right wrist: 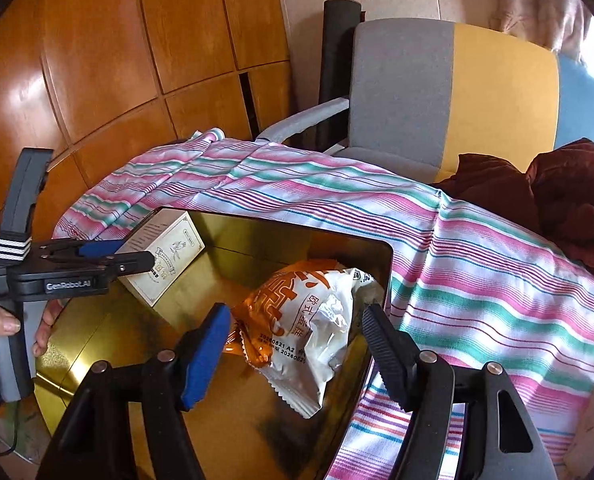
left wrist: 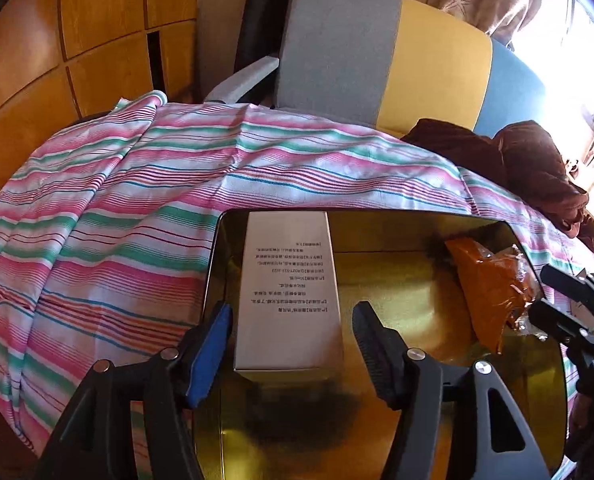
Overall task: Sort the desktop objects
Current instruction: 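Open both tools to drop the box and bag into the tray, then move both tools back toward the remaining items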
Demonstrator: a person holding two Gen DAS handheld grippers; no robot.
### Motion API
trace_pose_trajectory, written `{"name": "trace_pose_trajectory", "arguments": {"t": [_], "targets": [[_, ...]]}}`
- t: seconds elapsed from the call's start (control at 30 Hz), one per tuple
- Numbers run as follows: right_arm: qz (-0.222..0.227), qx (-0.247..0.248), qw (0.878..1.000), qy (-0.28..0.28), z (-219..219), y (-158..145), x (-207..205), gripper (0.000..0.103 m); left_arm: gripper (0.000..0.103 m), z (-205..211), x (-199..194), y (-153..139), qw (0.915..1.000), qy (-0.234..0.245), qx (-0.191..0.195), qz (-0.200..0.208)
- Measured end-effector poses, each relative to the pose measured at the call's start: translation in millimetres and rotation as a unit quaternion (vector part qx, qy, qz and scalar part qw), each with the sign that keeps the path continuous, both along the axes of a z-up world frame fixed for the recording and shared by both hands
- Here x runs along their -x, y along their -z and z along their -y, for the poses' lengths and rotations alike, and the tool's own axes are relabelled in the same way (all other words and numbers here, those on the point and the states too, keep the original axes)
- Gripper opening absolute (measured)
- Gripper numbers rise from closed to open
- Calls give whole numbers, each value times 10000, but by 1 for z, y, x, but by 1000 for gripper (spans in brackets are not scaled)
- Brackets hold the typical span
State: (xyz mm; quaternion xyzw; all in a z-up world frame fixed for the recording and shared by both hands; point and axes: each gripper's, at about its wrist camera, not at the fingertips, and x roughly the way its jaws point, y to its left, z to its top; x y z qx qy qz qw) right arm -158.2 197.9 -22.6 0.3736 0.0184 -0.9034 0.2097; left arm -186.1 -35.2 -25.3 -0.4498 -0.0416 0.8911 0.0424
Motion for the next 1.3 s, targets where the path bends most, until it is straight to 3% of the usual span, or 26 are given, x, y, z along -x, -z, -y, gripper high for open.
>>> {"name": "trace_pose_trajectory", "arguments": {"t": [0.27,0.6,0.73,0.87,1.03,1.3], "targets": [[-68,219,9995,224,-3,-7,-18,70,64,-2,-32,-18,9993,47,71,-356],[-219,500,9969,567,-16,-10,-60,72,64,-17,-79,-21,9977,127,-120,-656],[-373,434,9955,758,-24,-10,-84,78,64,-31,-100,-23,9964,268,-89,-805],[-427,404,9921,1110,-45,-3,-108,82,64,-52,-117,-29,9935,565,-96,-979],[-284,499,9830,1742,-92,14,-136,82,65,-92,-127,-33,9887,1169,-275,-894],[-370,338,9620,2683,-164,29,-193,83,65,-181,-129,-43,9734,2152,-255,-747]]}}
